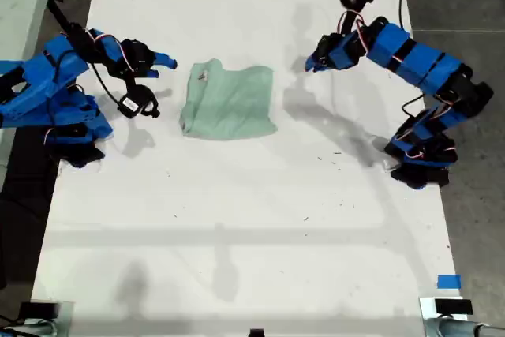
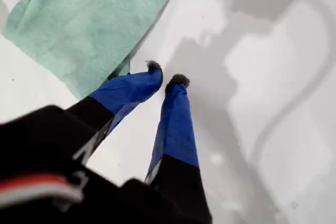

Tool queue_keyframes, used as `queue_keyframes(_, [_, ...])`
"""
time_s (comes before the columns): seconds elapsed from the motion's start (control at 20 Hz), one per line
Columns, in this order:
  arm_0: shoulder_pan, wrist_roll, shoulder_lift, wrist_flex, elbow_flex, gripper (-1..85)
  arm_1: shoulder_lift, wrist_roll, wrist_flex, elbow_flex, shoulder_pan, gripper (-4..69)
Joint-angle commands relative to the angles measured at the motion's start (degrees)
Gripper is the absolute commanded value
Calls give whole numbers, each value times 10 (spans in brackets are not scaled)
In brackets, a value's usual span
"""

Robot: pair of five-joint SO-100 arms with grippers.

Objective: Fold t-shirt

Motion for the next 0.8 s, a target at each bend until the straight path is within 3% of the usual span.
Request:
queue_keyframes(0.0, [28,-33,134,-1,101,128,147,23,-7,135,7,43])
queue_keyframes(0.1, [40,-76,268,40,180,29,229,47,-1,243,4,11])
queue_keyframes(0.2, [84,-92,429,65,250,1,334,81,25,353,8,-10])
queue_keyframes(0.45, [155,-178,533,85,359,3,700,174,118,553,-42,-10])
queue_keyframes(0.5, [168,-178,533,80,367,63,776,222,129,598,-53,-10])
queue_keyframes(0.55, [182,-173,533,83,367,81,867,320,156,653,-50,-10])
queue_keyframes(0.65, [204,-180,533,91,365,77,859,371,136,664,-68,-2])
queue_keyframes(0.75, [203,-175,533,105,367,77,860,337,136,664,-64,-1])
